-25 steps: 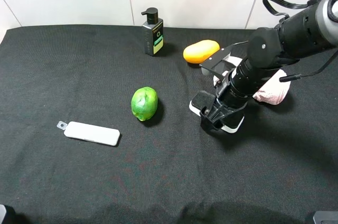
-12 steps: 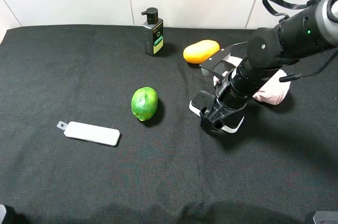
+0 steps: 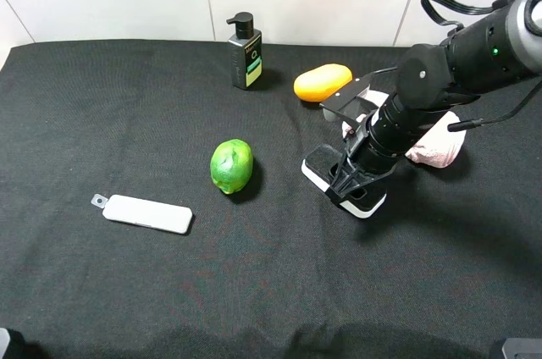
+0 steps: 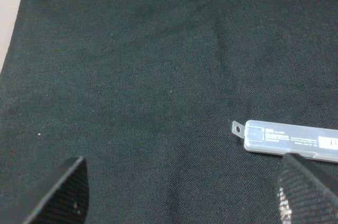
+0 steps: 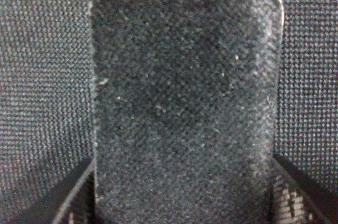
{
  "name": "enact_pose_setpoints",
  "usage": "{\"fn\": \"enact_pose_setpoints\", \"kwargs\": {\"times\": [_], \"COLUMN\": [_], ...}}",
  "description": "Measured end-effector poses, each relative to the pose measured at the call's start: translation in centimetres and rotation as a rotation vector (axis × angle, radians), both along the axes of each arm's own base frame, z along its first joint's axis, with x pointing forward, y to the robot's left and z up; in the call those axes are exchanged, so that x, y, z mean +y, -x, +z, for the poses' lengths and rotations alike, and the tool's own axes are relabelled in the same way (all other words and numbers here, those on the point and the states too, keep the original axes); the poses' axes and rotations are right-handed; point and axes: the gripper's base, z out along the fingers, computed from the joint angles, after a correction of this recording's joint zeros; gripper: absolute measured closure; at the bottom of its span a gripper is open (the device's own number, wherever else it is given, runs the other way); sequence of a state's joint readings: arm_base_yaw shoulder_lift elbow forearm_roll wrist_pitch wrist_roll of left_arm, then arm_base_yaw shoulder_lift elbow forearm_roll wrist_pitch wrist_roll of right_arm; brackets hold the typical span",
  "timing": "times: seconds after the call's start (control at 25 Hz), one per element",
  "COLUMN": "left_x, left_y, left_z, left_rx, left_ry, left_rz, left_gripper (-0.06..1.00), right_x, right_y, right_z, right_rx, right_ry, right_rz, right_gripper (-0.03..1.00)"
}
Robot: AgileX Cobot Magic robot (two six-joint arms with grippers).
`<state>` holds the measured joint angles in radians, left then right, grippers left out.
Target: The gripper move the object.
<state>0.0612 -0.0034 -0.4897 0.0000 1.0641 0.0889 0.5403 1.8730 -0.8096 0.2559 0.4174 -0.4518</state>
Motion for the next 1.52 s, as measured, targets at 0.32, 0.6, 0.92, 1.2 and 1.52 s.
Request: {"fn": "enact_pose_setpoints", "kwargs": {"times": [0.32,0.6,0.92,1.2,1.52], "left_x": [0.0,0.0,0.0,0.0,0.0], "left_y": [0.0,0.0,0.0,0.0,0.0], "left_z": [0.0,0.0,0.0,0.0,0.0], "left_rx": [0.0,0.0,0.0,0.0,0.0], "left_ry": [0.0,0.0,0.0,0.0,0.0], "left_rz": [0.0,0.0,0.0,0.0,0.0], "left_gripper": [0.18,0.18,0.18,0.18,0.18], "right_x": [0.0,0.0,0.8,1.8,2.8], "right_y": [0.0,0.2,-0.6,-2.1,-4.1], "right_z": [0.0,0.0,1.4,3.6,7.0], "right_rx": [0.002,0.024,0.085,0.116,0.113], "right_ry": [0.001,0.007,0.008,0.012,0.034], "right_rz": [0.0,0.003,0.021,0.047,0.054], "right_gripper": [0.51,0.51,0.51,0.51,0.51]}}
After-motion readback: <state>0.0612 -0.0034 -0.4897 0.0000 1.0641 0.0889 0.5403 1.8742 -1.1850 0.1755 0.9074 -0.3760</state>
